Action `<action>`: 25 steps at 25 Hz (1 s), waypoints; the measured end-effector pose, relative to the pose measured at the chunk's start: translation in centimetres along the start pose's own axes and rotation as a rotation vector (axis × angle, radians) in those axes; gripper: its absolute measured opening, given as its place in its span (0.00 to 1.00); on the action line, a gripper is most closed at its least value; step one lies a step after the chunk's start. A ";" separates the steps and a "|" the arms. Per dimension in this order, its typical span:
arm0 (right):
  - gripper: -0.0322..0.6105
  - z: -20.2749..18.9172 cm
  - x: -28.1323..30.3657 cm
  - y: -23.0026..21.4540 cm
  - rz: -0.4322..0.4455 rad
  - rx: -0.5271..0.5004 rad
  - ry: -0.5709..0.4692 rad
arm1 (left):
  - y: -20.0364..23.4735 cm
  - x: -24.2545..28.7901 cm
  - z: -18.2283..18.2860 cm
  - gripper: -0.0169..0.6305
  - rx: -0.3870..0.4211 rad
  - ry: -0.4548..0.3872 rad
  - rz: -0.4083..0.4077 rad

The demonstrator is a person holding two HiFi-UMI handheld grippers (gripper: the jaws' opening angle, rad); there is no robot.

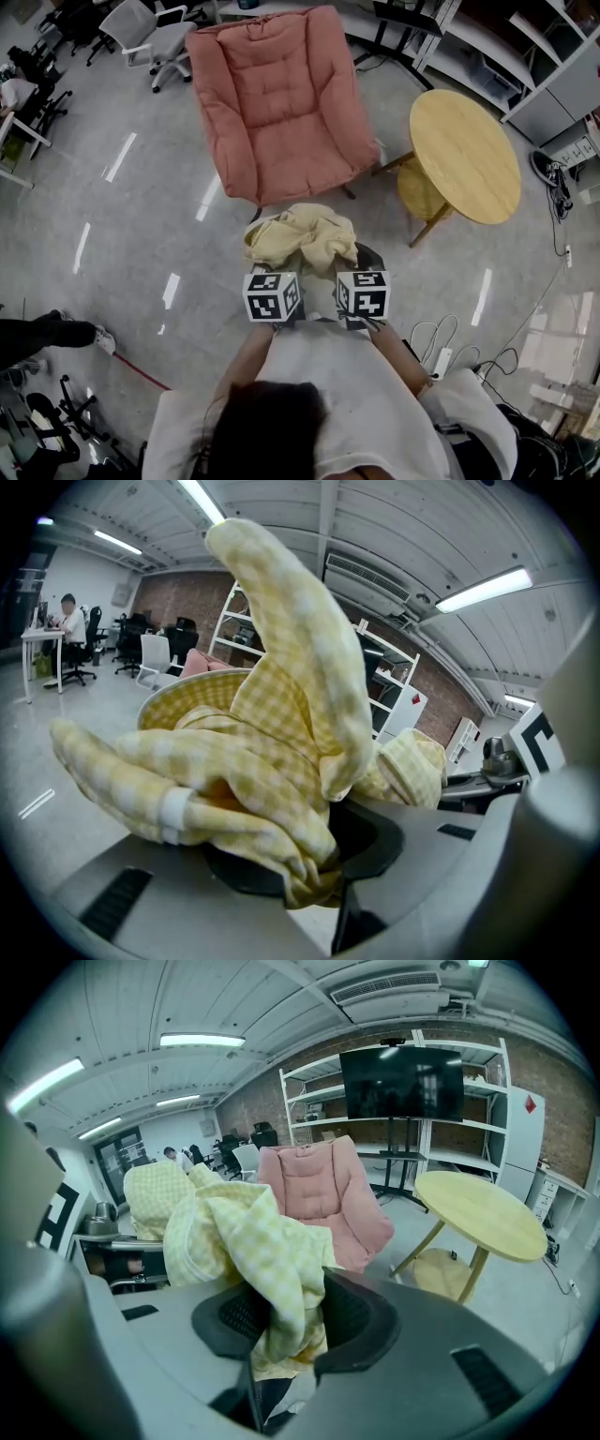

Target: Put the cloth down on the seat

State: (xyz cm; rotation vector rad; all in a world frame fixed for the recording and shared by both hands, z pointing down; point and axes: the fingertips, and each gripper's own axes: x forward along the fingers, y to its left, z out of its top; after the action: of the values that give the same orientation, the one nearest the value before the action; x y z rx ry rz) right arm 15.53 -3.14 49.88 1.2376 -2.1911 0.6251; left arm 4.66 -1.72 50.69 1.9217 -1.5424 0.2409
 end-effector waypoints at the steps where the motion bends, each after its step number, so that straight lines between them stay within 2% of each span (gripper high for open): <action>1: 0.28 0.5 0.6 0.0 -0.001 0.001 0.002 | 0.4 0.5 0.5 0.20 0.001 0.002 -0.001; 11: 0.28 5.6 7.0 0.1 -0.008 0.004 0.031 | 5.1 5.6 5.5 0.20 -0.010 0.030 -0.007; 25: 0.28 11.4 14.5 1.3 -0.077 0.023 0.039 | 11.4 11.2 11.2 0.20 -0.005 0.058 -0.080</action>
State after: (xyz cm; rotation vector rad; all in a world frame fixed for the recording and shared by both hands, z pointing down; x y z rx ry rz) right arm 5.54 -18.67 50.67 1.3041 -2.0992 0.6399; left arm -5.45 -18.37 52.12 1.9509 -1.4248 0.2555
